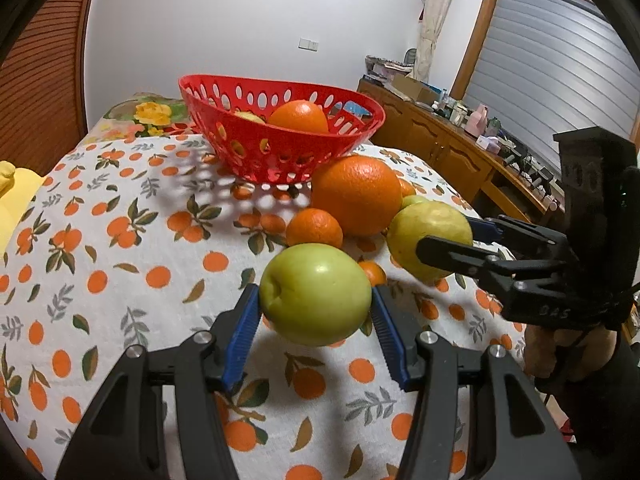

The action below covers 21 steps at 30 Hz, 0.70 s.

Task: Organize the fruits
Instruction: 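Close the left tool on the apple while the right tool grips and lifts the lemon, then lower the lemon into the basket and open the right tool while the left tool holds the apple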

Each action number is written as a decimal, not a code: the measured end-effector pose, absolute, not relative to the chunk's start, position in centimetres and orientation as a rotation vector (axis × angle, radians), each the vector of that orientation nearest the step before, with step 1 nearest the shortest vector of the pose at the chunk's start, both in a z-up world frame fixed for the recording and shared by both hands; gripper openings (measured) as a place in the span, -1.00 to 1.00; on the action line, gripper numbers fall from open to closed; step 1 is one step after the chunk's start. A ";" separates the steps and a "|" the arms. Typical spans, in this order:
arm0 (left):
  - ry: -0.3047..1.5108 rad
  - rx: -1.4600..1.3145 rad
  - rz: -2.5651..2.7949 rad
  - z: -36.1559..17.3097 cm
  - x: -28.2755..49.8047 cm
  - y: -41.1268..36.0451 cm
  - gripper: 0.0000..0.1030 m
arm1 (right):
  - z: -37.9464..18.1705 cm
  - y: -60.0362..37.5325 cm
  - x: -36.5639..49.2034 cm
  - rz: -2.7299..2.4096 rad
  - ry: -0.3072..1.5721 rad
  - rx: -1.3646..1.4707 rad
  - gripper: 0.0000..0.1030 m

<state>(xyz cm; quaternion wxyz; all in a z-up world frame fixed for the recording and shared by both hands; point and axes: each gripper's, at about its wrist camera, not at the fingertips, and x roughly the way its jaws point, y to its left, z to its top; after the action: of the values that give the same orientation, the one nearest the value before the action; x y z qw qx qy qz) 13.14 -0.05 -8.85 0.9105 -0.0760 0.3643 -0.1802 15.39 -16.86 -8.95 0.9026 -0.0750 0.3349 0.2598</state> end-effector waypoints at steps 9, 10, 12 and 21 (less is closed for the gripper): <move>0.686 -0.146 -0.364 -5.8 15.3 0.5 0.06 | -4.8 -16.6 17.0 0.539 0.606 -0.176 0.25; 0.677 -0.143 -0.364 -5.4 15.5 0.6 0.06 | -4.4 -16.5 17.2 0.537 0.595 -0.183 0.25; 0.656 -0.135 -0.365 -4.5 16.0 0.8 0.06 | -3.4 -16.2 17.7 0.536 0.568 -0.198 0.25; 0.605 -0.108 -0.354 -1.8 18.1 1.0 0.06 | -1.1 -14.2 21.7 0.549 0.536 -0.228 0.25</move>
<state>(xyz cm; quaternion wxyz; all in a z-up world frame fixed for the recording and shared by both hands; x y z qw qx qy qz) 18.07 1.04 -1.81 0.9377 -0.0531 0.2964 -0.1733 21.66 -14.18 -1.08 0.9210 -0.1112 0.2609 0.2671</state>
